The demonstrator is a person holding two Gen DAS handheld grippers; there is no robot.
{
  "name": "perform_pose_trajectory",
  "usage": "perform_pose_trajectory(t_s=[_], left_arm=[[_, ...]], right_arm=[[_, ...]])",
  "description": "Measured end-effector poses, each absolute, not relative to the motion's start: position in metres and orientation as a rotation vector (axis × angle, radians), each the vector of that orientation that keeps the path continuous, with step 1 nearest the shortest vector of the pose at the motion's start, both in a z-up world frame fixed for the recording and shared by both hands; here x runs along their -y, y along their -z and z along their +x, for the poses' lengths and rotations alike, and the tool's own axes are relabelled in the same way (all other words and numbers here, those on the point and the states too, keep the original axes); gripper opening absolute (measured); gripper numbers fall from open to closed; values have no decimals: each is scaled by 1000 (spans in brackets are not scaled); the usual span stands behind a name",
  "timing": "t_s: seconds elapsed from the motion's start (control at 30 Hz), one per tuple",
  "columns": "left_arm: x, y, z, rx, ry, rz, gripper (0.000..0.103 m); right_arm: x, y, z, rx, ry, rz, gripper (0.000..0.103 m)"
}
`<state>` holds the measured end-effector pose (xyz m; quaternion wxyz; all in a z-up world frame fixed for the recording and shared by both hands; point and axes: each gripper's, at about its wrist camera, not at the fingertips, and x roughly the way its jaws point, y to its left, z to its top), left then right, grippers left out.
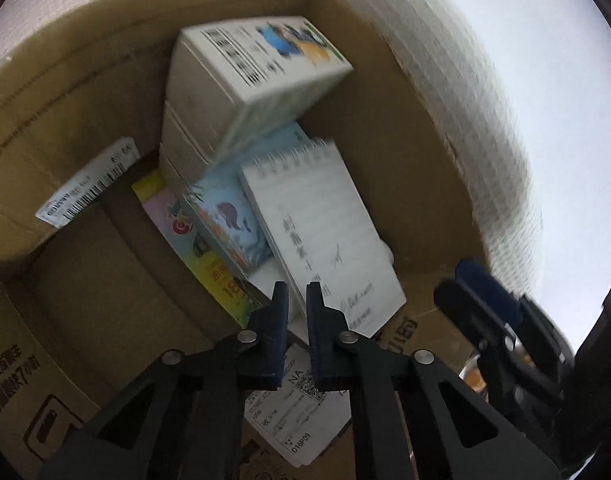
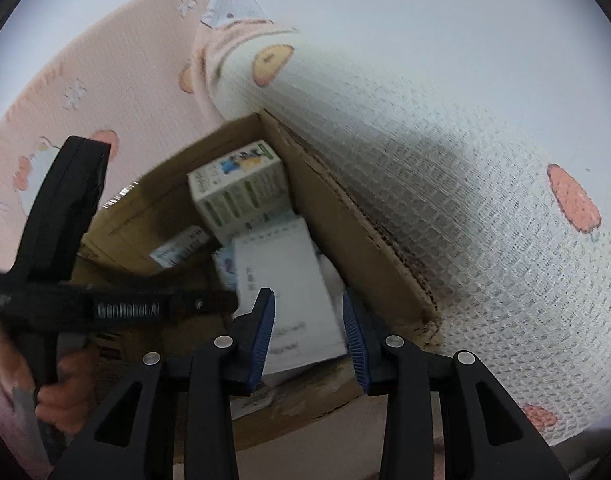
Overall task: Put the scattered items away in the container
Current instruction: 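Lower the notepad into the box and open both grippers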
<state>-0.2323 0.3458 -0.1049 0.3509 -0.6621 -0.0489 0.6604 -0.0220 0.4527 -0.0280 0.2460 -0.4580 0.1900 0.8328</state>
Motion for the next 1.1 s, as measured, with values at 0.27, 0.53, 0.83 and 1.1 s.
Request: perform_pose_trajectory(t_s=[0.27,0.53,0.83,1.1], left_arm=[[-350,109,-226,140,-1649,-1716,4],[-332,108,-238,221,-1691,-1720,4],[-309,108,-252,359,-1685,-1739,4],[-263,73,-244,431,-1845,-1665,16]], right_arm=[[-458,43,-35,-508,-2234,-1380,24],[-455,42,-52,-408,-2236,-1460,24],[-447,40,-54,-370,-2236,-1477,24],[-429,24,-56,-314,-2253,-1445,24]])
